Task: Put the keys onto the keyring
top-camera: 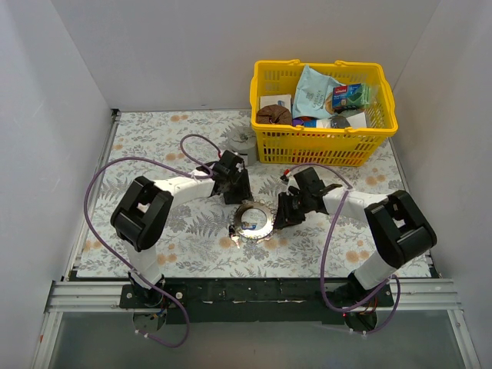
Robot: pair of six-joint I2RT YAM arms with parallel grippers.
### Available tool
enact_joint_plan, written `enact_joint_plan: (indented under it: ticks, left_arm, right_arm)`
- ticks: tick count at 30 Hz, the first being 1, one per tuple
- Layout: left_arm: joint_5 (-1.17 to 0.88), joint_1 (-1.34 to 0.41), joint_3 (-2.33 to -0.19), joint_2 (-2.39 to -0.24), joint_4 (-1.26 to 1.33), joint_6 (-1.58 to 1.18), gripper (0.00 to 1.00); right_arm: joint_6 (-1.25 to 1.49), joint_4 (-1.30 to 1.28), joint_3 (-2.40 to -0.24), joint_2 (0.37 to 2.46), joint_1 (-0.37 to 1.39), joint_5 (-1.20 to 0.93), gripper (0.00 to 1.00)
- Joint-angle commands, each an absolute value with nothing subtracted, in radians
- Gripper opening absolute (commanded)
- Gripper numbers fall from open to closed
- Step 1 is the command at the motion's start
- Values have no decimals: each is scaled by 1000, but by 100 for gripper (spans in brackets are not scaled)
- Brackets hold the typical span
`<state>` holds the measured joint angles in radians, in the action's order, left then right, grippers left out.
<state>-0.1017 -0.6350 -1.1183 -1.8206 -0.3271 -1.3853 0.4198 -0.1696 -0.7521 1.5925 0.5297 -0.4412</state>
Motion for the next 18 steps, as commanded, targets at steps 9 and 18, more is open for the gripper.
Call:
enact_joint_plan:
  ticks: [9,18]
  left_arm:
    - [-86,-634,-1210,-1815,-337,-1319,45]
    - [31,-634,-1195,-1697,-342,-1266,52]
  right_arm:
    - [423,-152,-675,1522,588,-486,33]
    - [371,-247,-704,1393,586,-341,59]
